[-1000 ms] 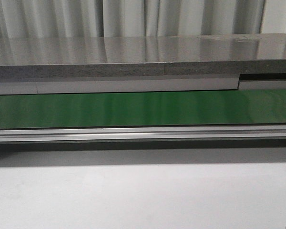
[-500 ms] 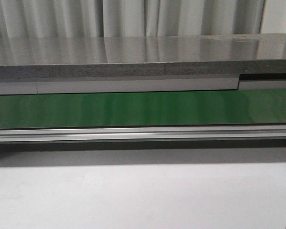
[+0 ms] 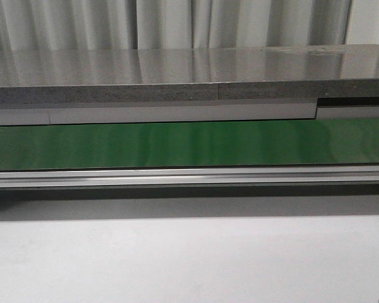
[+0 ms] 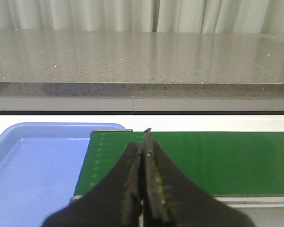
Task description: Move button from left to right
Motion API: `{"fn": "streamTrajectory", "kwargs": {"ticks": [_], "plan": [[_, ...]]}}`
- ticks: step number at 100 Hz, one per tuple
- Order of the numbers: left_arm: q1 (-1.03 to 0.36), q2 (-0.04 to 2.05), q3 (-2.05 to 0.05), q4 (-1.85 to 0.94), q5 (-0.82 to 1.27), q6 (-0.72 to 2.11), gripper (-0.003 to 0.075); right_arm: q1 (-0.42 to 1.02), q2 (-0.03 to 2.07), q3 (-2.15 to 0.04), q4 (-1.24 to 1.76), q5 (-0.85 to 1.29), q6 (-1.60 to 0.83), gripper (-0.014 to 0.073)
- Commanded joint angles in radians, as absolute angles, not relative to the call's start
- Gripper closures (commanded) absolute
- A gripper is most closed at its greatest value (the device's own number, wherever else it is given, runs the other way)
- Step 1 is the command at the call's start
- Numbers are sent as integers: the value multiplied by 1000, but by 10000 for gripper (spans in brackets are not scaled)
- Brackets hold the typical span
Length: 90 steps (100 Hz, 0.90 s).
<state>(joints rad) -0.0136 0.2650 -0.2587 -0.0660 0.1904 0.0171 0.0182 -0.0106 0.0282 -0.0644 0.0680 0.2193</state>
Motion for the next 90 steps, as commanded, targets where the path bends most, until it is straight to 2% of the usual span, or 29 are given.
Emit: {"fn": "streamTrajectory", "kwargs": {"ticks": [1,37,90], "plan": [[-24,244,-238,-63,75,19,741,20,-31,13,-74,-11,215,661],[-24,-41,19,-63,-22,17,741,20,-31,13,-74,-11,215,661],[-71,-37,53,-16,-50,-16,741,20,-29,13,-74,-11,215,661]]}}
